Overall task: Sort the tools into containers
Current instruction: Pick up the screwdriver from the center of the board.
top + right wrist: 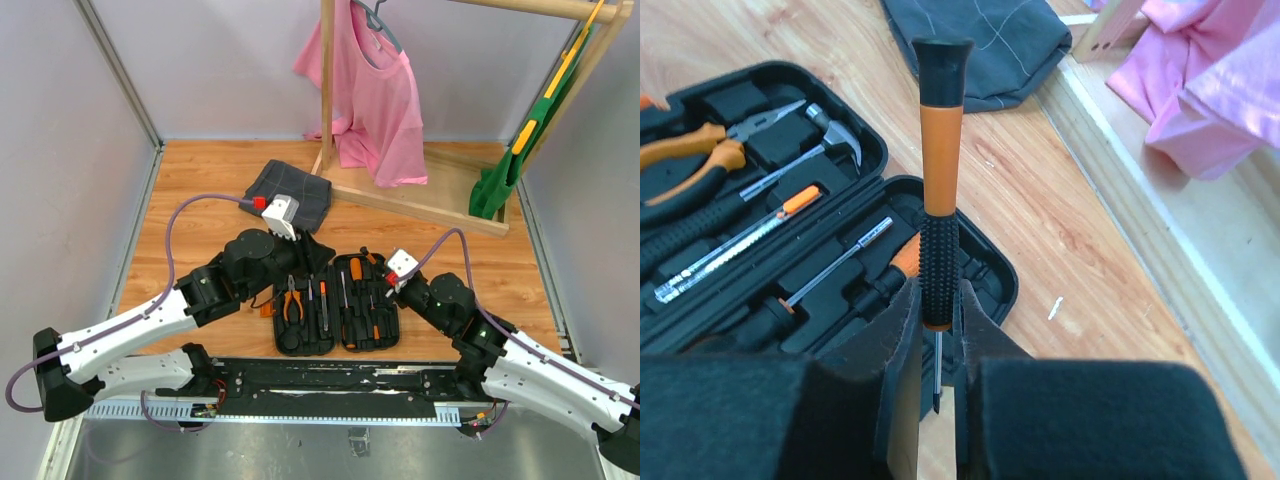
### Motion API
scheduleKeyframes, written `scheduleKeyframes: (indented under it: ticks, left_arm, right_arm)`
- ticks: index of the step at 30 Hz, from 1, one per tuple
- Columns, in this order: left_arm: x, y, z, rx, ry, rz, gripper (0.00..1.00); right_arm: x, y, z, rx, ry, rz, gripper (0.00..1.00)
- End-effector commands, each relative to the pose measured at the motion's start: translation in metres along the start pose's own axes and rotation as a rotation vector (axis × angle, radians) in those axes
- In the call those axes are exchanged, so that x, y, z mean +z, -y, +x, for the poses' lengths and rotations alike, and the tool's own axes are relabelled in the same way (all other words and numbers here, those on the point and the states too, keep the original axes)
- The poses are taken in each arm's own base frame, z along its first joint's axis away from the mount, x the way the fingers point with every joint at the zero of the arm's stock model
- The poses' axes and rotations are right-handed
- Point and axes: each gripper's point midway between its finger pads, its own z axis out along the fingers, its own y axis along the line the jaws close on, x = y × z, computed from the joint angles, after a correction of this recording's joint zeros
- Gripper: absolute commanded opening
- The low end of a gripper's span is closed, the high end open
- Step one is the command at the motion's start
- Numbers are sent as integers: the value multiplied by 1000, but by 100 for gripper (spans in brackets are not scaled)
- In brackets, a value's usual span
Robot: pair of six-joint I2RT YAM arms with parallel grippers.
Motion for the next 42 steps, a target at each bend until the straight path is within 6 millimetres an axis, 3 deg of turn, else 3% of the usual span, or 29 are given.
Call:
scheduleKeyframes:
  ticks: [1, 8, 15, 27, 35, 42]
  left_arm:
    - [-1, 10, -10, 38, 10, 27, 39]
    - [10, 20, 6, 82, -67, 77, 49]
    - [25, 32, 44, 139, -224, 168, 49]
    - [27, 41, 76, 155, -340, 270, 49]
    - [27, 42, 98, 177, -427, 319, 49]
    - [28, 45, 105, 179, -450, 347, 48]
  right_arm:
    - [-2, -4, -16, -270, 39, -89, 1]
    - [-6, -10, -13, -526, 10, -202, 2]
    - [-7, -14, -19, -741, 15, -289, 6]
    - [-18, -31, -21, -1084, 92, -481, 5]
    - [-21, -31, -25, -1193, 93, -527, 5]
    - [-21, -29, -26, -1240, 74, -549, 5]
